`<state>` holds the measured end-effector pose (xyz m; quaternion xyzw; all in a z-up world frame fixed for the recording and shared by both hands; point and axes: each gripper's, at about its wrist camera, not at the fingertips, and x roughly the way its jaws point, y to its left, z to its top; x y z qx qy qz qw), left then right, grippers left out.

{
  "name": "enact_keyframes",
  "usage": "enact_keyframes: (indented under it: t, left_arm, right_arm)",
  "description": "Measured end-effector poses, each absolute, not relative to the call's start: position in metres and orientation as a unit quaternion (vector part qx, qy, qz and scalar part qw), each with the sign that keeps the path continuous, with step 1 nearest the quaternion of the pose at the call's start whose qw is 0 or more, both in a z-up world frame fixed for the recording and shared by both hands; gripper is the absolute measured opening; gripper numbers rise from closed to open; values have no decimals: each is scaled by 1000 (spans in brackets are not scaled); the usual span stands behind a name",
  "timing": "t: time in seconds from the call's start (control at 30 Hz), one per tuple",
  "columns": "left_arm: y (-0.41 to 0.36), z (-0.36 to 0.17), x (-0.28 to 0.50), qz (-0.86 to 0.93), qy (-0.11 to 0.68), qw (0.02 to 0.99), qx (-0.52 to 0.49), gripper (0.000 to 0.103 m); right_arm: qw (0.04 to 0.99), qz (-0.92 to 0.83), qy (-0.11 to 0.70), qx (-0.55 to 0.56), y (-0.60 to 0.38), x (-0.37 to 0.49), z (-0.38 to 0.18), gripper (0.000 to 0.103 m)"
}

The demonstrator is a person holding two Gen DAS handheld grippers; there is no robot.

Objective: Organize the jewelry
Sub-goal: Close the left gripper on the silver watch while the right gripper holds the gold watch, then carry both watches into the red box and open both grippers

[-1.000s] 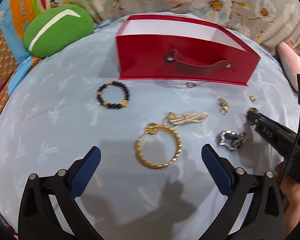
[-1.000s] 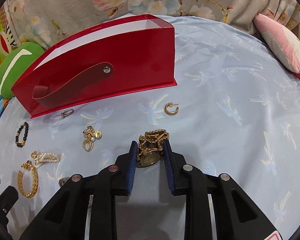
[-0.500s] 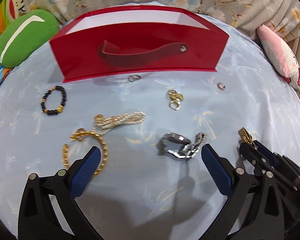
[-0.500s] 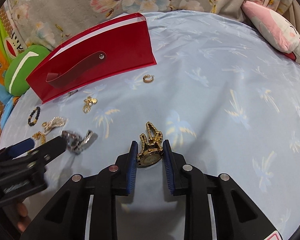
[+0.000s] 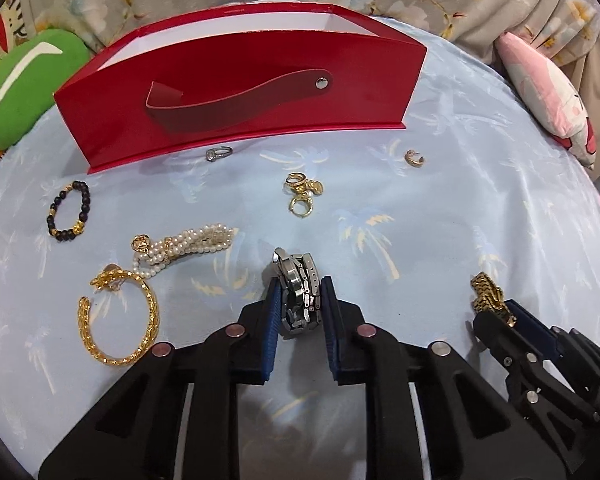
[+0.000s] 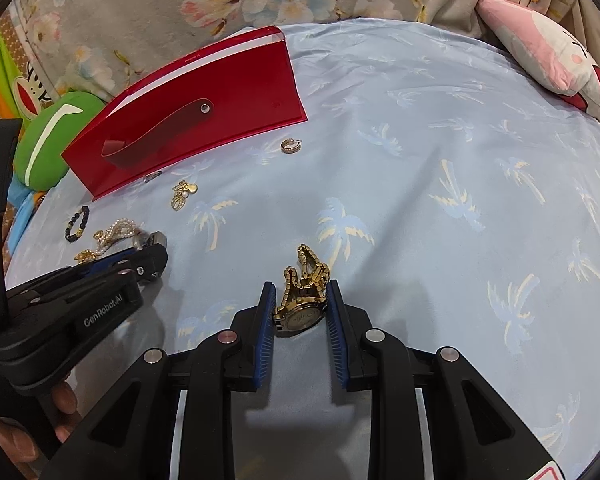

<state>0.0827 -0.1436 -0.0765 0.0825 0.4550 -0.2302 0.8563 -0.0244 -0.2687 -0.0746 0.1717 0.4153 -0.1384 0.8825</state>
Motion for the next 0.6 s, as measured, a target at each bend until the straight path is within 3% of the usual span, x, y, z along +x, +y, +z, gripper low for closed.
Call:
enact_keyframes:
  t: [0.23, 0.27, 0.6]
  left_arm:
    - [-117, -57, 83, -235, 456, 857, 52, 18]
    - [-113, -51, 83, -234, 452, 859, 49, 18]
    - [-62, 40, 125, -203, 382, 901, 28, 18]
  right_arm:
    - [889, -130, 405, 168, -263, -27, -52, 23]
    - [891, -127, 402, 167, -261, -26, -45, 9]
    - [911, -96, 373, 146, -254, 23, 10, 8]
